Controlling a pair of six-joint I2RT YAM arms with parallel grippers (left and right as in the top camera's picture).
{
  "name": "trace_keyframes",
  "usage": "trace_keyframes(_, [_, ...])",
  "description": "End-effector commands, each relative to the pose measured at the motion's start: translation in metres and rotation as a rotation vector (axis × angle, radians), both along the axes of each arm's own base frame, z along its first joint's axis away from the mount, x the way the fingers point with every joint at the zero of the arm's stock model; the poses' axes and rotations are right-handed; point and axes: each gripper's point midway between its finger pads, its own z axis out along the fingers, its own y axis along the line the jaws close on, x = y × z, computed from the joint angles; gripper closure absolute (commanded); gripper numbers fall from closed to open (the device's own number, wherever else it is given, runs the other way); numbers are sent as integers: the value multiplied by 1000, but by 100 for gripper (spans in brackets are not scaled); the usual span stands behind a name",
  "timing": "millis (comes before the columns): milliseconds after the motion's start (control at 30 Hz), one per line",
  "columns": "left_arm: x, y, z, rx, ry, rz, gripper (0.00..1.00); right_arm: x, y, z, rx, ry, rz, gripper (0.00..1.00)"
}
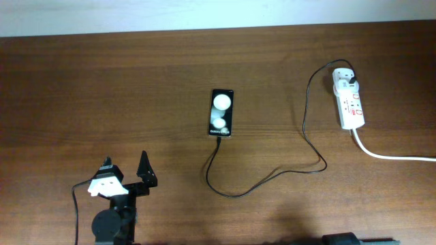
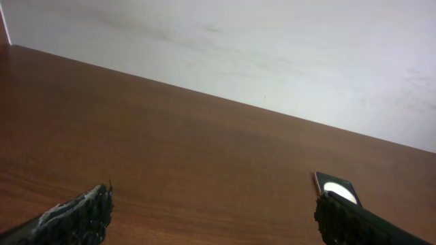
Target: Plug charger to phone and switch on socket
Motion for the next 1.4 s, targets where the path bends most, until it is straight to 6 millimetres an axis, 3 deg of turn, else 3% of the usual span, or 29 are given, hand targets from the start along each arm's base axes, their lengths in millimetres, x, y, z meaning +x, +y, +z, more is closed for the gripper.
trace_keyframes(0, [0, 0, -1, 5, 1, -4, 1, 43, 3, -32, -16, 119, -1, 1])
trace_keyframes(133, [0, 0, -1, 5, 1, -5, 1, 121, 8, -103, -27, 344, 1, 1])
trace_keyframes(233, [0, 0, -1, 5, 1, -4, 1, 165, 10, -149, -20, 430, 8, 1])
trace_keyframes(367, [0, 0, -1, 5, 1, -4, 1, 200, 12, -187, 60, 441, 53, 1])
trace_keyframes(500, [0, 0, -1, 5, 1, -5, 1, 229, 21, -241, 38, 503, 91, 1])
trace_keyframes(800, [0, 0, -1, 5, 1, -5, 1, 253, 26, -323, 29, 650, 107, 1])
trace_keyframes(967, [0, 0, -1, 5, 1, -5, 1, 254, 27, -328, 28, 659, 111, 1])
trace_keyframes(1067, [0, 0, -1, 5, 1, -5, 1, 256, 28, -341, 37, 675, 118, 1])
trace_keyframes(1200, [0, 0, -1, 5, 1, -5, 1, 256, 28, -338, 71, 662, 135, 1])
trace_keyframes(1267, [0, 0, -1, 5, 1, -5, 1, 257, 22, -347, 85, 699, 100, 1])
trace_keyframes(1300, [0, 0, -1, 5, 1, -5, 1, 256, 12, -365, 105, 769, 38, 1])
trace_keyframes(1367, [0, 0, -1, 5, 1, -5, 1, 256, 11, -370, 87, 791, 27, 1])
